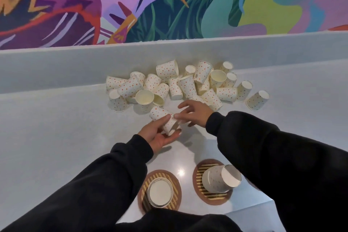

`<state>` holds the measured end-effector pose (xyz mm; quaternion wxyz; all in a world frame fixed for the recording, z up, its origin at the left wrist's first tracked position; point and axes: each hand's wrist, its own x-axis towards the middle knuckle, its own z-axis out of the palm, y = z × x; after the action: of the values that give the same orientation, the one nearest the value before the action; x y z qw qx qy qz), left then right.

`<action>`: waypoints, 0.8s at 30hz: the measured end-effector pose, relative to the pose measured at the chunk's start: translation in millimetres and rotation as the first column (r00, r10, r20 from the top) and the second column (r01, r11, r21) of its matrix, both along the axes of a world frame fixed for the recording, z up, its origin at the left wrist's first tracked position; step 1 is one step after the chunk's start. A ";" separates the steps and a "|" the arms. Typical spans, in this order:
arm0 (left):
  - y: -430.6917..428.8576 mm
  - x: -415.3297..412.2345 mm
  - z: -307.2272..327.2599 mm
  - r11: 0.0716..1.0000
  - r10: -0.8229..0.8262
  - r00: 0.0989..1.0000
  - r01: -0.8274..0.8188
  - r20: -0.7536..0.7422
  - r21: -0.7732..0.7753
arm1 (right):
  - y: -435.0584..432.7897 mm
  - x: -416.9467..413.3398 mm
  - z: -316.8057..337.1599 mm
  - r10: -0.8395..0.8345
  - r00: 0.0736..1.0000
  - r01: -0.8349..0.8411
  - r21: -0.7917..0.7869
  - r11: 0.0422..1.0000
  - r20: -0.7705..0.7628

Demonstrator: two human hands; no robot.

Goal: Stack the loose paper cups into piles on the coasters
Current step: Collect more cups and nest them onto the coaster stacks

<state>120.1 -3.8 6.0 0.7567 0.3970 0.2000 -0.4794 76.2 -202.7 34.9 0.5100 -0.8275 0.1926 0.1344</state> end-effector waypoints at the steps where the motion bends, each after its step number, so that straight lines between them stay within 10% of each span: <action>1: 0.3 2.1 -0.9 0.999 0.037 0.999 -0.037 -0.022 -0.005 | -9.4 3.6 -1.5 0.004 1.000 -0.001 -0.194 0.981 0.015; 4: 2.9 4.0 0.2 0.995 0.104 0.994 -0.104 -0.041 0.007 | -39.7 15.5 -9.8 0.023 0.994 -0.092 -0.687 0.721 -0.110; 8: 8.7 2.1 -1.3 0.994 0.103 0.994 -0.101 -0.035 0.031 | -51.4 22.4 -18.3 -0.090 0.953 -0.188 -0.797 0.574 -0.289; 19: 15.5 -3.8 -3.8 0.981 0.159 0.987 -0.159 0.009 0.113 | -30.5 1.9 -21.2 0.100 0.954 -0.240 -0.518 0.821 -0.283; 24: 6.0 -4.5 -7.5 0.986 0.122 0.991 -0.127 0.051 0.108 | -13.1 -3.9 -20.5 0.225 0.883 -0.419 -0.475 0.774 -0.412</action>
<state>115.6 2.2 -1.5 0.7662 0.4357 0.2338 -0.4105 72.3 -215.8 14.4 0.1787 -0.9244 0.1592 0.2970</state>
